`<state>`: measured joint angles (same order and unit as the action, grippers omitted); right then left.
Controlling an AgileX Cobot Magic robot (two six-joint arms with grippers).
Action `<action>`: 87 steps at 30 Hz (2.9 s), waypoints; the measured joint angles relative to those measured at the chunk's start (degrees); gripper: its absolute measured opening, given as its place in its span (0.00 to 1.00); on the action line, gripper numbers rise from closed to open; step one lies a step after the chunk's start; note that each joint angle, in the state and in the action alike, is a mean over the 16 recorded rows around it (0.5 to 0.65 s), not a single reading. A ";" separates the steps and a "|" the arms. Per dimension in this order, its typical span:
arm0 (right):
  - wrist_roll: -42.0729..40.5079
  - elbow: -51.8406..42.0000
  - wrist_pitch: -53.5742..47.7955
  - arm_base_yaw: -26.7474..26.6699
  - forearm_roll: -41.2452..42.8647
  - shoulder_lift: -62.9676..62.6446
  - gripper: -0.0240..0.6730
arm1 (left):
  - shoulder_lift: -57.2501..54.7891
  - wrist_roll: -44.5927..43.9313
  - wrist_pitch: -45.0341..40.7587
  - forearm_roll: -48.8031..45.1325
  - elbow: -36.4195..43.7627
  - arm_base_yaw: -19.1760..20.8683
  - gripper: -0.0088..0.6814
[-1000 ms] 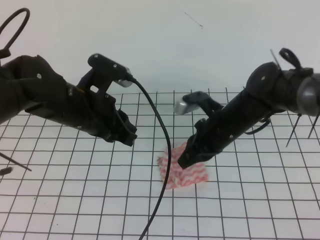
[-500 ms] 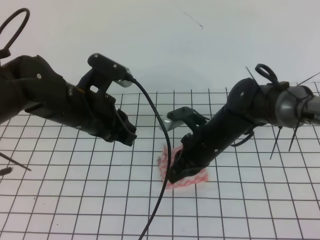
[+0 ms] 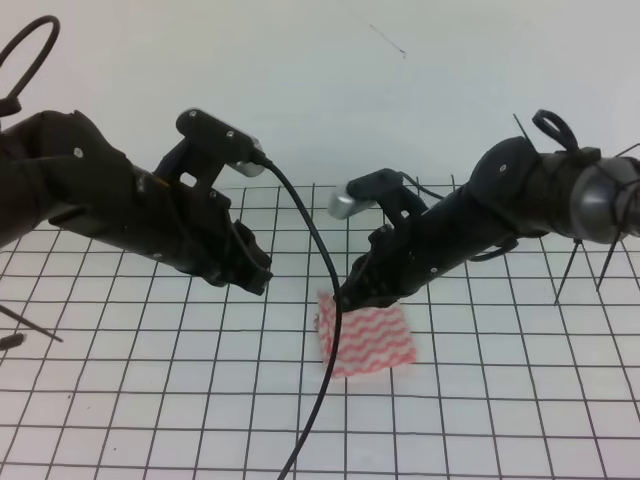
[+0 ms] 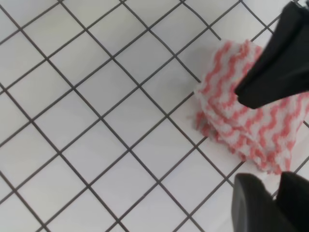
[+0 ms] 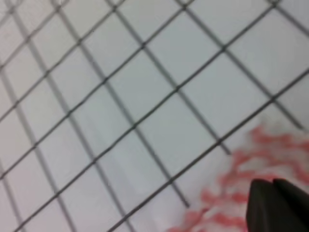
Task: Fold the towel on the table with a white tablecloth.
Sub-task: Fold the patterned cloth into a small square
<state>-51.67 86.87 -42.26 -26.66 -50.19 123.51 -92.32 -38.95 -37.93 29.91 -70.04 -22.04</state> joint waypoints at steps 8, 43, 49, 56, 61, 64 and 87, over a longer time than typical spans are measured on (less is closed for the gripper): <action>-0.71 0.00 4.53 0.21 -1.36 0.85 0.04 | 0.00 0.00 -0.09 0.10 0.00 0.00 0.16; 12.72 -0.67 3.38 1.38 20.15 -6.16 0.04 | -5.73 -10.12 2.65 13.84 0.00 -3.64 0.16; 14.65 -1.14 2.46 1.75 22.81 -4.68 0.04 | -11.57 -11.93 5.70 14.75 -0.02 -5.16 0.16; 16.03 -1.28 2.00 2.18 24.70 -3.25 0.04 | -17.09 -13.82 9.01 15.67 -0.09 -5.41 0.16; 16.69 -1.28 0.71 2.48 25.55 -2.61 0.04 | -19.11 -15.59 11.84 16.58 -0.20 -5.41 0.16; 16.77 -1.28 -0.23 2.57 25.55 -2.31 0.04 | -19.64 -16.57 13.50 17.05 -0.43 -5.38 0.16; 17.30 -1.25 -8.16 2.72 22.43 -2.21 0.04 | -19.96 -18.93 16.23 16.46 -1.74 -5.29 0.16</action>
<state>-34.38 85.62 -50.42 -23.94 -27.76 121.30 -112.27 -57.87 -21.69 46.37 -71.78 -27.33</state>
